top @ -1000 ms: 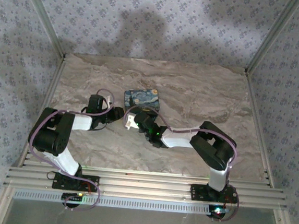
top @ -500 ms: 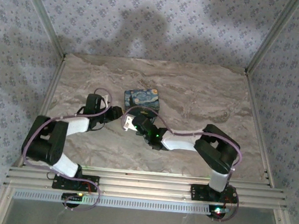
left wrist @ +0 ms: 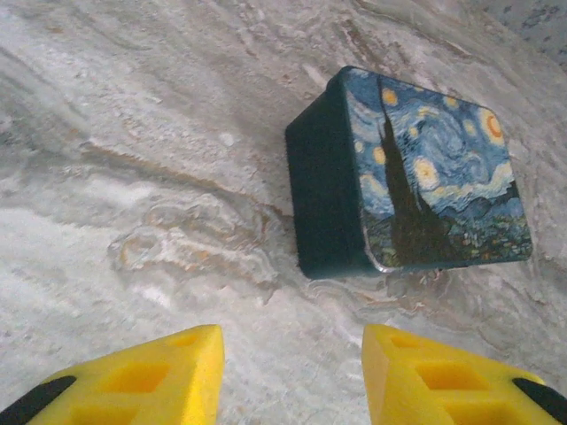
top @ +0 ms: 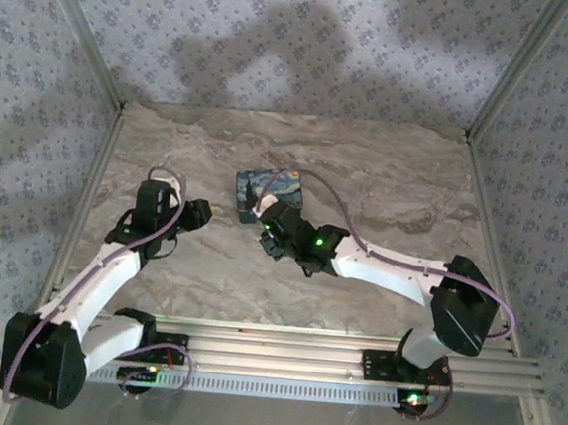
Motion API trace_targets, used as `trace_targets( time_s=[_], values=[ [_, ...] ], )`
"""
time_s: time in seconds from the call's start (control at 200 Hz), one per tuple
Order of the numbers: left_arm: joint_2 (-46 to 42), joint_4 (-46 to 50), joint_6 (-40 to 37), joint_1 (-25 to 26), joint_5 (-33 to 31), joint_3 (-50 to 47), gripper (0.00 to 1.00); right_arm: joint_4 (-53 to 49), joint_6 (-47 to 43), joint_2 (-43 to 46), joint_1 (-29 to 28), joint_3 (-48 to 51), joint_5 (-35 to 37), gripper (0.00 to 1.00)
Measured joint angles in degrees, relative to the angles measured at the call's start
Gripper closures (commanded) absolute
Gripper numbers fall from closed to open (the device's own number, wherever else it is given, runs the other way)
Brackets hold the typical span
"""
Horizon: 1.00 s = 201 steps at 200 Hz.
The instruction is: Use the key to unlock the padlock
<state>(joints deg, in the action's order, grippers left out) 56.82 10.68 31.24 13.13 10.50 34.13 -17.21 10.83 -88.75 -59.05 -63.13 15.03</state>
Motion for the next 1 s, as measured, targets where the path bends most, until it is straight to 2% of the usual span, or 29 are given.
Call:
trace_targets(
  time_s=[0.105,0.205,0.375,0.53,0.6,0.735,0.785,0.859,1.004],
  values=[
    [-1.75,3.04,0.02,0.0,-0.96,0.0,0.53,-2.29,11.47,-0.02,0.04,1.51,-4.59,1.0],
    [-2.89,4.79,0.07,0.0,-1.11,-0.07,0.51,-4.11,18.58,-0.98,0.04,2.32,-8.31,1.0],
    [-3.41,6.45,0.0,0.0,-0.44,-0.17,0.47,-4.44,24.68,-4.2,0.31,2.36,-12.85,1.0],
    [-3.1,7.96,-0.2,0.0,0.68,-0.22,0.44,-5.01,27.91,-7.87,1.2,1.92,-14.03,1.0],
    [-3.08,8.48,-0.24,0.0,0.83,-0.33,0.44,-5.05,29.07,-8.59,1.68,1.92,-13.97,0.91],
    [-3.08,9.09,-0.79,0.0,0.83,-0.33,0.42,-5.09,30.64,-8.66,2.05,1.77,-12.94,0.63],
    [-3.08,9.11,-0.92,0.0,0.83,-0.33,0.42,-5.29,31.3,-8.52,2.05,1.75,-12.41,0.56],
    [-3.08,9.14,-1.29,0.0,0.81,-0.33,0.41,-5.95,31.8,-7.72,2.08,1.75,-11.56,0.49],
    [-3.02,9.33,-2.1,0.0,0.79,-0.33,0.39,-7.74,32.3,-3.32,2.36,1.75,-9.22,0.44]
  ],
)
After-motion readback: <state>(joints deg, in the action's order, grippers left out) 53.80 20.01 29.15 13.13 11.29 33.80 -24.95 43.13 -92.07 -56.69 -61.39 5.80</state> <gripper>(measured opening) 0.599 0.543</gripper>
